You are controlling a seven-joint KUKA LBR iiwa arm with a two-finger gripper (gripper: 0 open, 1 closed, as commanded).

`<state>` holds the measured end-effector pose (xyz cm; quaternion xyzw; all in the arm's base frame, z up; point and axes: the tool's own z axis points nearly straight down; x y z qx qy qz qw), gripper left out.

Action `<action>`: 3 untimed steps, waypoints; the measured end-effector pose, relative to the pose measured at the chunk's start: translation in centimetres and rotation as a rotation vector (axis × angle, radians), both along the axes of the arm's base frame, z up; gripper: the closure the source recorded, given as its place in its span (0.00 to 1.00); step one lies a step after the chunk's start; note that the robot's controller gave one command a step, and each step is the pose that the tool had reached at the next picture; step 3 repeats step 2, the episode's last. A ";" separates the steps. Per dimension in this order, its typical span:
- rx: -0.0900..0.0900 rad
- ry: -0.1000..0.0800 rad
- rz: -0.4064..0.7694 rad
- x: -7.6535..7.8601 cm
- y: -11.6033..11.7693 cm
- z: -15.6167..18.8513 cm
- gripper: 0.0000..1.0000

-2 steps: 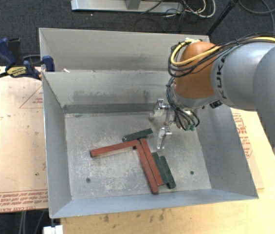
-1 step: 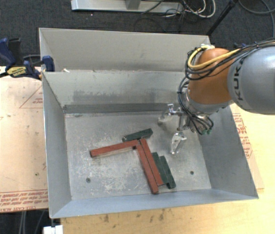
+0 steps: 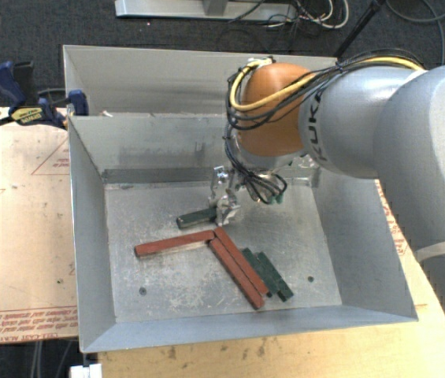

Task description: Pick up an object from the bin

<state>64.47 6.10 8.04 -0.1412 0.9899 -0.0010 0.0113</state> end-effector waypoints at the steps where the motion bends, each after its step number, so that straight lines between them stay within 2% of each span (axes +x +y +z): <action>1: 0.000 0.000 0.000 0.0 0.0 0.0 1.00; 2: 0.000 0.019 -0.033 -2.2 -2.0 12.7 1.00; 3: 0.000 0.019 -0.033 -2.2 -2.0 12.7 1.00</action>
Offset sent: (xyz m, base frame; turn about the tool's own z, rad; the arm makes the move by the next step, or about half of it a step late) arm -0.0231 -0.0202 0.1272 0.0326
